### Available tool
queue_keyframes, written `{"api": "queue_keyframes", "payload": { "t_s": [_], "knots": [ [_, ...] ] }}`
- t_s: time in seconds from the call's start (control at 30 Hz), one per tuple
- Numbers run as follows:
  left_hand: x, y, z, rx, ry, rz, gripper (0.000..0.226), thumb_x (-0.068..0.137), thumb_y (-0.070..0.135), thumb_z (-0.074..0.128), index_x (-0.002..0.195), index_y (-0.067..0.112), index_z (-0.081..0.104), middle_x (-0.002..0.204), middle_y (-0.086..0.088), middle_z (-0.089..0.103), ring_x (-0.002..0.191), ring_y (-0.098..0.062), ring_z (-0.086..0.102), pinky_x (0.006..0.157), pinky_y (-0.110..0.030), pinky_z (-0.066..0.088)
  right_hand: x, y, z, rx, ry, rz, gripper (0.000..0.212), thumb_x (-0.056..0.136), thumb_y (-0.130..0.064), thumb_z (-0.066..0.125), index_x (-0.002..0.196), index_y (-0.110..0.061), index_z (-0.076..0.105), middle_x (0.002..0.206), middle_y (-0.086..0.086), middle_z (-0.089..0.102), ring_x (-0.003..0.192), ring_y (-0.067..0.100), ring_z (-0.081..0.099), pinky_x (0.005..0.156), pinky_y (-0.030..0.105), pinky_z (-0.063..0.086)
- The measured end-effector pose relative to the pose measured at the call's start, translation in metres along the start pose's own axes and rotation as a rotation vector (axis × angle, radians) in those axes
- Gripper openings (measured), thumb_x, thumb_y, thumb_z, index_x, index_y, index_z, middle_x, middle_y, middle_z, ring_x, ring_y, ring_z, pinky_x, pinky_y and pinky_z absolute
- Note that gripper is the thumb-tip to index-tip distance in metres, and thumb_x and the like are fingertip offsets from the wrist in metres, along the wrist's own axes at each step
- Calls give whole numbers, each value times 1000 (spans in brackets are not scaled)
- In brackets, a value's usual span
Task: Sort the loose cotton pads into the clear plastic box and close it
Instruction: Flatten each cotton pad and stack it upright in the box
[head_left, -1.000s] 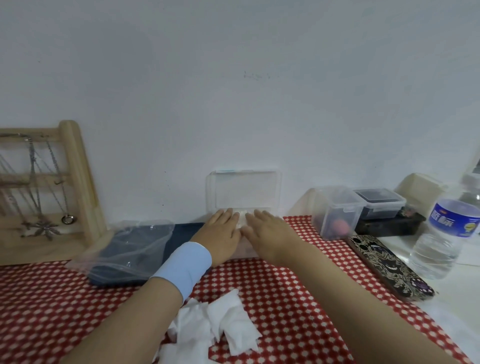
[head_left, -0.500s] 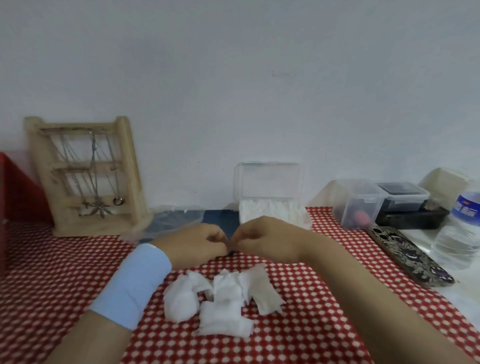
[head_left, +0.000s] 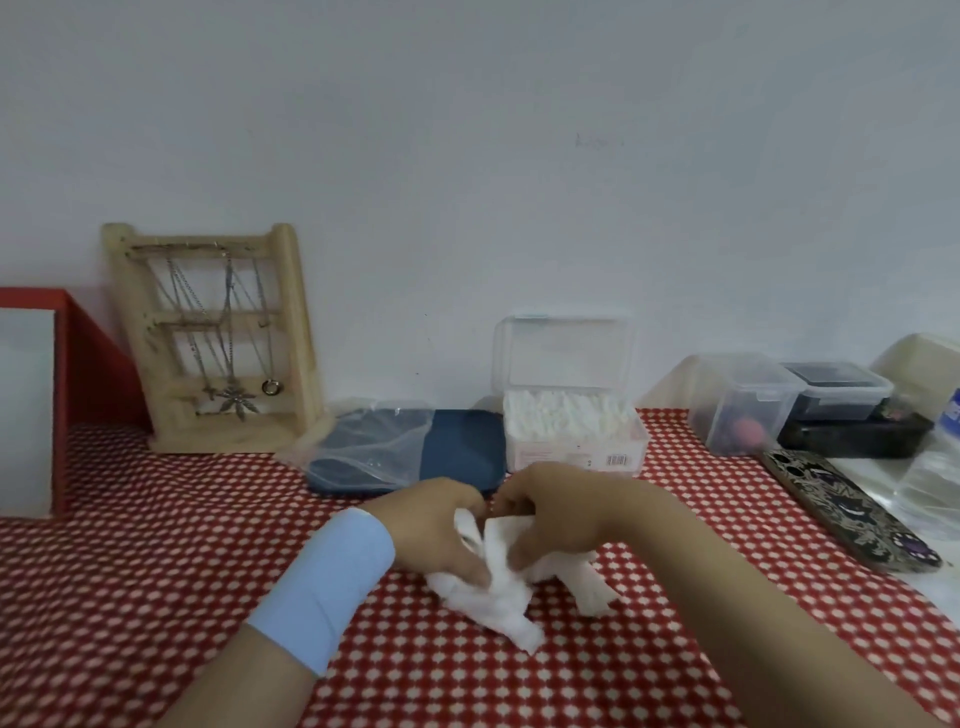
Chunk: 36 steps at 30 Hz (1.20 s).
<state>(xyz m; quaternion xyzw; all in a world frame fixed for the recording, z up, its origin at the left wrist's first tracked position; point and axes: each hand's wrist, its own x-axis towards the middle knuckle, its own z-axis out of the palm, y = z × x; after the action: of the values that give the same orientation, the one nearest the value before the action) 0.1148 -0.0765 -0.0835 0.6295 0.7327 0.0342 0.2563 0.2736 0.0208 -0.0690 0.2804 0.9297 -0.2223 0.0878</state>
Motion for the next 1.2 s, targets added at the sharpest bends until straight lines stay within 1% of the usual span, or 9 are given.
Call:
{"api": "queue_keyframes", "payload": {
  "t_s": [0.13,0.37,0.57,0.63,0.73,0.9,1.03,1.1,1.2],
  "knots": [
    [18,24,-10,-152,73,28,40,77,42,81,111,34,62,109,14,63,99,-7,61,89,-29,53,-7,31,-26,32,95,100,35,80,-39,80,112,-33,70,98,-17,63,90,7,60,77,25,48],
    [41,44,-27,-101,-71,19,74,86,61,66,149,32,41,145,11,49,129,-10,50,109,-29,39,-4,58,-37,35,46,207,25,86,-42,75,110,-34,77,106,-16,70,101,8,62,92,25,46],
    [37,22,-40,-188,44,37,50,93,52,62,140,38,52,134,16,61,122,-4,56,110,-28,39,-1,58,-45,115,106,117,14,88,-39,75,99,-32,79,98,-17,73,93,4,66,88,25,52],
    [40,20,-41,-244,132,58,50,90,62,57,134,38,58,133,19,61,122,-3,55,112,-34,40,-1,57,-49,192,210,80,11,91,-37,72,98,-32,79,96,-16,75,91,2,67,85,22,52],
    [43,27,-38,-439,178,118,62,72,80,55,114,38,70,114,19,71,110,-3,64,106,-35,47,-7,52,-54,408,293,-23,10,94,-28,70,94,-26,80,87,-12,77,74,-3,67,71,13,49],
    [48,33,-31,-633,285,153,25,85,34,78,107,23,76,96,5,79,94,-9,74,92,-28,56,-8,40,-51,598,380,-124,7,93,-20,73,95,-17,78,77,-2,75,57,4,60,55,16,47],
    [50,17,-31,-852,266,99,21,88,6,74,107,15,74,95,-1,80,91,-16,76,83,-28,61,4,40,-46,595,523,14,10,92,-27,73,100,-22,72,74,-5,73,54,7,63,53,19,46],
    [52,7,-34,-918,325,45,20,90,3,71,108,12,72,93,-2,79,85,-14,76,75,-25,61,4,40,-45,407,426,66,21,87,-36,77,106,-29,70,86,-14,72,66,0,65,63,16,49],
    [54,0,-37,-982,399,24,17,91,2,69,107,9,70,94,-6,78,79,-16,76,69,-24,61,6,34,-34,96,76,111,41,78,-43,82,117,-34,73,109,-20,69,99,2,64,89,21,50]
  ]
}}
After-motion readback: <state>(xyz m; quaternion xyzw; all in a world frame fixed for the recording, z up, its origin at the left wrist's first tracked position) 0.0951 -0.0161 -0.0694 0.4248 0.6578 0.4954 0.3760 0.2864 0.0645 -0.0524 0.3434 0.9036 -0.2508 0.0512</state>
